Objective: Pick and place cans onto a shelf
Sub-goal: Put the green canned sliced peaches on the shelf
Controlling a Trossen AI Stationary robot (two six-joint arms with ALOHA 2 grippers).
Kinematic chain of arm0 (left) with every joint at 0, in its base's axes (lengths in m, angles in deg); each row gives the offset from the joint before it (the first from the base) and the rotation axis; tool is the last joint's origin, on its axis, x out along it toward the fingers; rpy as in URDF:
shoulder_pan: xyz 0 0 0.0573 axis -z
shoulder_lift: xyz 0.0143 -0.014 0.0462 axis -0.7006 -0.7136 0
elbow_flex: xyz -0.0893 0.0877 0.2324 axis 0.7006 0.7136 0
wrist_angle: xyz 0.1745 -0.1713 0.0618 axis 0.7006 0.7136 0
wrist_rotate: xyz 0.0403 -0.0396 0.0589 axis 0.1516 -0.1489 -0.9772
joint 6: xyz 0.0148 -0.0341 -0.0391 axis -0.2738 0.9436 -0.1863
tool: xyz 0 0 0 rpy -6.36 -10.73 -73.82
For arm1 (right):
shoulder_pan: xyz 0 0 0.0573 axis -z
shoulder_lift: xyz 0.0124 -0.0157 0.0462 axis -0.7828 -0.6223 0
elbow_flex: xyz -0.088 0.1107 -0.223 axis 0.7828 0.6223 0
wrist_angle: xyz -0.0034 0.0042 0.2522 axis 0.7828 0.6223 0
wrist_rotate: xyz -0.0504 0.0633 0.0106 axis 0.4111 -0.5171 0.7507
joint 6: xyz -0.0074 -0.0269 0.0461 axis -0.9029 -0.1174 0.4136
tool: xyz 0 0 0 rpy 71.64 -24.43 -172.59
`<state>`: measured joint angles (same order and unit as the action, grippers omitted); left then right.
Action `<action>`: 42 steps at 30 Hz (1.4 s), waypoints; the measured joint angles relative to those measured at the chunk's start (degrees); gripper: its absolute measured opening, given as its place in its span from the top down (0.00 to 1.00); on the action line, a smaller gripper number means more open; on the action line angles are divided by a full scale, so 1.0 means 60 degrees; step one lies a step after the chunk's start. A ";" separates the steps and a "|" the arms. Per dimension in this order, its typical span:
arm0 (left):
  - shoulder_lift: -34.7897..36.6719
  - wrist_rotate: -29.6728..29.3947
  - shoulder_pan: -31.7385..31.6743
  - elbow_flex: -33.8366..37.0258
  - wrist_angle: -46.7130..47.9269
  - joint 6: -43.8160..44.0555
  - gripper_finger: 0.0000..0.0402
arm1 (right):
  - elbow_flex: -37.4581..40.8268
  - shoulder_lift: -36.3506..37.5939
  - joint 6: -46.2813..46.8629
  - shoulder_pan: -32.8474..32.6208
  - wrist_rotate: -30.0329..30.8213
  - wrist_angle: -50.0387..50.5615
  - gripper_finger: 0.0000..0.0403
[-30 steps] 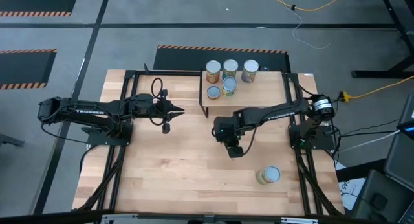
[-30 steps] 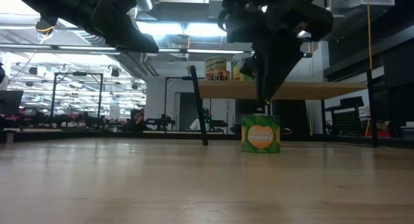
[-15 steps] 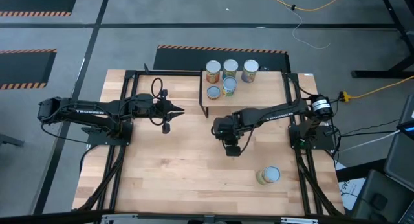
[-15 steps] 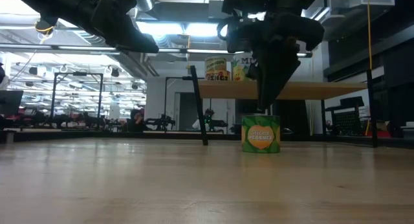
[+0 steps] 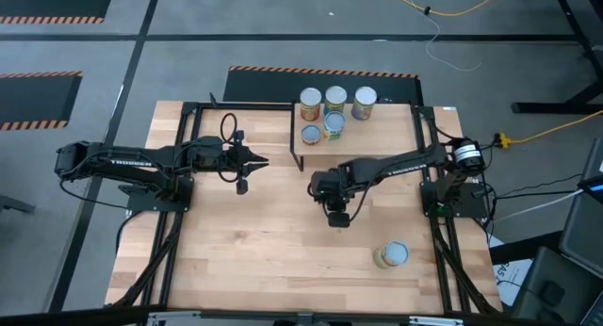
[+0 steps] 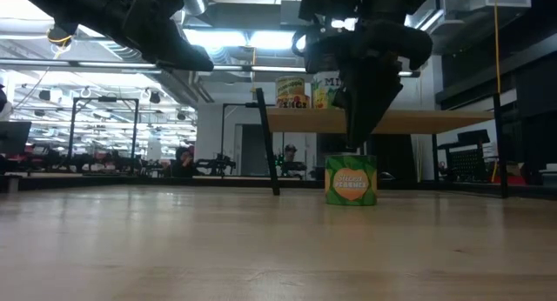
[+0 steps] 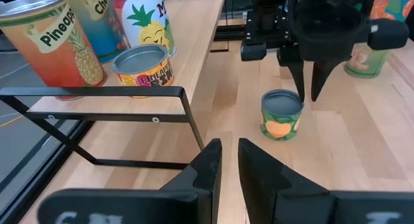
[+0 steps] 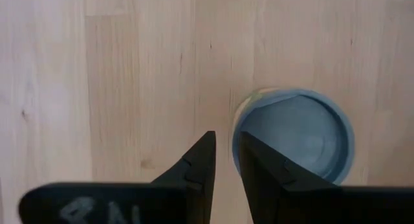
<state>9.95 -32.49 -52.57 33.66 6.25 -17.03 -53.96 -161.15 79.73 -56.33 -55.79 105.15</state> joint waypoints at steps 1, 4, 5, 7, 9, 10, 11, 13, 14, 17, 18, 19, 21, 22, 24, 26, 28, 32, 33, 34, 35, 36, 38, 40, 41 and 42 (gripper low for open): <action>0.0000 0.0000 0.0000 0.0000 -0.0001 0.0000 0.89 | 0.0068 -0.0013 0.0008 0.0000 0.0002 -0.0002 0.82; 0.0000 0.0000 0.0000 0.0000 0.0000 0.0000 0.89 | 0.0277 -0.0116 -0.0011 0.0000 0.0002 -0.0123 0.82; 0.0000 0.0000 0.0000 0.0000 0.0001 -0.0002 0.89 | 0.0326 -0.0155 -0.0018 0.0000 0.0002 -0.0110 0.82; 0.0000 0.0000 0.0000 0.0000 0.0006 -0.0002 0.89 | 0.0341 -0.0185 -0.0008 0.0000 0.0002 -0.0131 0.82; 0.0000 -0.0001 0.0000 0.0000 0.0011 -0.0004 0.89 | 0.0342 -0.0218 -0.0012 0.0004 0.0002 -0.0143 0.82; 0.0000 -0.0001 0.0000 0.0000 0.0007 -0.0004 0.89 | 0.0342 -0.0219 -0.0015 0.0004 0.0005 -0.0154 0.82; 0.0000 0.0000 0.0004 0.0000 0.0011 -0.0004 0.89 | 0.0342 -0.0222 -0.0017 0.0004 0.0002 -0.0160 0.82; 0.0000 -0.0001 0.0004 0.0000 0.0007 -0.0004 0.89 | 0.0342 -0.0222 -0.0018 0.0004 0.0006 -0.0163 0.82; 0.0000 0.0000 0.0004 0.0000 0.0007 -0.0004 0.89 | 0.0345 -0.0225 -0.0018 0.0004 0.0006 -0.0163 0.83; 0.0000 0.0000 0.0004 0.0000 0.0007 -0.0004 0.89 | 0.0345 -0.0229 -0.0014 0.0007 0.0029 -0.0163 0.88; 0.0000 0.0000 0.0004 0.0000 0.0007 -0.0004 0.89 | 0.0345 -0.0229 -0.0026 0.0007 0.0029 -0.0166 0.91; 0.0000 0.0000 0.0004 0.0000 0.0007 -0.0004 0.89 | 0.0345 -0.0229 -0.0041 0.0007 0.0023 -0.0189 0.94; 0.0000 0.0000 0.0004 0.0000 0.0007 -0.0004 0.89 | 0.0345 -0.0229 -0.0044 0.0004 0.0017 -0.0196 0.97; 0.0000 0.0000 0.0004 0.0000 0.0007 -0.0004 0.89 | 0.0345 -0.0229 -0.0044 0.0003 0.0013 -0.0196 0.97; 0.0000 0.0000 0.0004 -0.0002 0.0006 -0.0004 0.89 | 0.0344 -0.0229 -0.0053 -0.0020 -0.0005 -0.0192 0.97; 0.0000 0.0000 0.0004 0.0000 0.0007 -0.0004 0.89 | 0.0259 -0.0229 -0.0170 -0.0067 0.0005 -0.0075 0.98; 0.0000 0.0000 0.0004 0.0000 0.0007 -0.0004 0.89 | 0.0136 -0.0203 -0.0326 -0.0137 -0.0002 0.0180 0.99; 0.0000 0.0000 0.0007 0.0000 0.0014 -0.0004 0.89 | -0.0441 0.0086 -0.0391 -0.0281 -0.0022 0.0588 0.99; 0.0000 0.0000 0.0007 0.0000 0.0027 -0.0004 0.89 | -0.0641 0.0173 -0.0456 -0.0342 -0.0027 0.0778 0.99; 0.0000 0.0000 0.0007 0.0000 0.0039 -0.0004 0.89 | -0.0830 0.0209 -0.0522 -0.0391 -0.0027 0.0994 0.99; 0.0000 0.0000 0.0007 0.0000 0.0036 -0.0004 0.89 | -0.1039 0.0242 -0.0559 -0.0446 -0.0024 0.1234 0.99; 0.0000 0.0000 0.0007 -0.0004 0.0044 -0.0004 0.89 | -0.1264 0.0316 -0.0574 -0.0503 -0.0024 0.1512 1.00; 0.0000 0.0000 0.0007 -0.0004 0.0076 -0.0004 0.89 | -0.1805 0.0496 -0.0585 -0.0566 -0.0027 0.2046 1.00; 0.0000 0.0000 0.0007 -0.0004 0.0077 -0.0004 0.89 | -0.2326 0.0658 -0.0586 -0.0632 -0.0038 0.2687 1.00; 0.0000 0.0000 0.0007 -0.0004 0.0074 -0.0012 0.89 | -0.2567 0.0743 -0.0596 -0.0650 -0.0038 0.3008 1.00; 0.0000 0.0008 0.0007 -0.0004 0.0091 -0.0033 0.89 | -0.2815 0.0789 -0.0666 -0.0675 -0.0032 0.3335 1.00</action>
<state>9.95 -32.44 -52.53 33.64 6.80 -17.22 -70.84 -156.42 75.73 -60.38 -55.98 125.16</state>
